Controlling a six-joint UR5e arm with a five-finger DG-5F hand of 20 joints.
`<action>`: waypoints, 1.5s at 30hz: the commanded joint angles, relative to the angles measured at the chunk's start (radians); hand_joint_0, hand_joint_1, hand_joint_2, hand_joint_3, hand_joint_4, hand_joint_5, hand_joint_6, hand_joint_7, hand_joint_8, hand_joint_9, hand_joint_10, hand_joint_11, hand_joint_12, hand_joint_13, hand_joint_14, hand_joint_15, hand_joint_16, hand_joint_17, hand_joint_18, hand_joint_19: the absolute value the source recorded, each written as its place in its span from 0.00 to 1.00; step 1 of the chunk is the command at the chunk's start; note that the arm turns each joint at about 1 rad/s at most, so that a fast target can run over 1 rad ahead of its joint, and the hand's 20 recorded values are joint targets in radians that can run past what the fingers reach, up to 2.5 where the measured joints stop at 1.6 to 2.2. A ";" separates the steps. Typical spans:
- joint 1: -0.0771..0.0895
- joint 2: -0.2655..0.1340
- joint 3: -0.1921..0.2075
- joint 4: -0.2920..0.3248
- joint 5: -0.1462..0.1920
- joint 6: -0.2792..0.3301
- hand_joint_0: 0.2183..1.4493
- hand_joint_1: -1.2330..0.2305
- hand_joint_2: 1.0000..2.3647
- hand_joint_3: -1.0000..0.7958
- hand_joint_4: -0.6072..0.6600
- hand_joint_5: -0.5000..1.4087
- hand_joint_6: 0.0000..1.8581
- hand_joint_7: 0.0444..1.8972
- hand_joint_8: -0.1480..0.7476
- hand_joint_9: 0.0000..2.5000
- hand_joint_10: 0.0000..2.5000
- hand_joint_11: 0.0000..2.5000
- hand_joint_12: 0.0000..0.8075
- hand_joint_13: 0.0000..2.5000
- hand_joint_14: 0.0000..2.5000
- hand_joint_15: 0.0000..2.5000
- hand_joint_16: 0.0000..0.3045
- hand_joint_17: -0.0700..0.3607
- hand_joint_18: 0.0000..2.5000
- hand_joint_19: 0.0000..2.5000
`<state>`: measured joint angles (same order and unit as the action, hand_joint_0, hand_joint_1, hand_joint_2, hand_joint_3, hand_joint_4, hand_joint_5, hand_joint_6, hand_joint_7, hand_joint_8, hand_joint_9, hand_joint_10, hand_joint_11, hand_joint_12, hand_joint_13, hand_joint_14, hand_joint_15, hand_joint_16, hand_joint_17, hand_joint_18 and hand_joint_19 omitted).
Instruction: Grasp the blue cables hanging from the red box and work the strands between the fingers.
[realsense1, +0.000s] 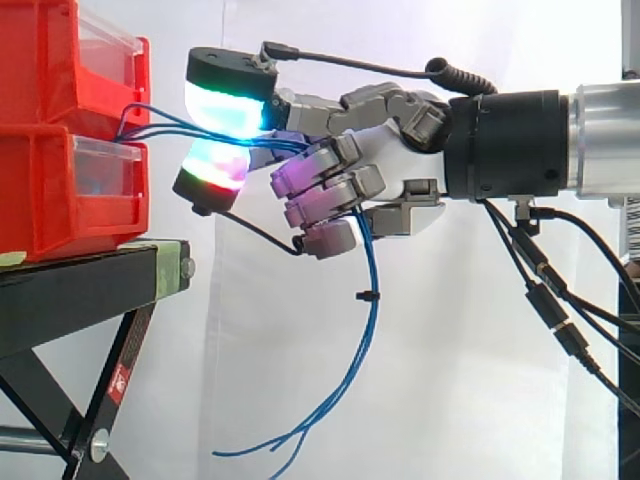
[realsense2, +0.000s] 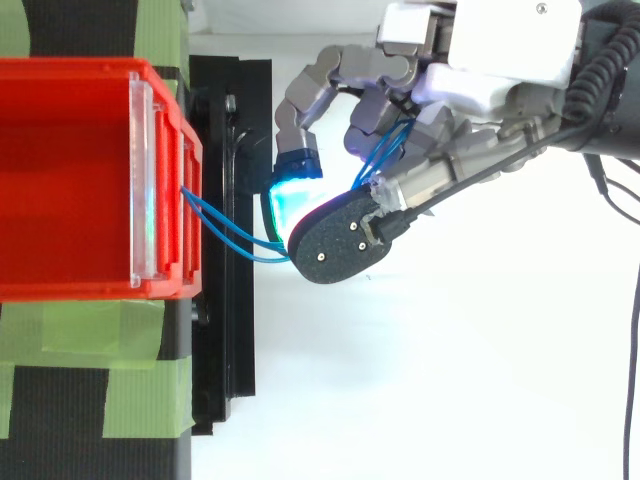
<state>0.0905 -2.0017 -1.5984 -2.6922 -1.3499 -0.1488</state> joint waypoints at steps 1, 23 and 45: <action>0.000 0.000 0.000 0.000 0.000 0.000 0.61 0.38 0.01 0.44 0.58 0.21 0.72 0.45 0.70 0.52 1.00 1.00 0.74 0.70 1.00 0.62 0.75 0.56 0.98 0.34; 0.000 0.000 0.000 0.000 0.003 -0.002 0.61 0.39 0.01 0.29 0.54 0.24 0.44 0.48 0.70 0.52 1.00 1.00 0.74 0.70 1.00 0.62 0.75 0.56 0.98 0.34; 0.000 0.000 0.000 0.000 0.006 -0.002 0.57 0.34 0.01 0.12 0.57 0.19 0.63 0.46 0.70 0.52 1.00 1.00 0.74 0.70 1.00 0.62 0.75 0.56 0.98 0.34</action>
<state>0.0905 -2.0016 -1.5983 -2.6921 -1.3459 -0.1504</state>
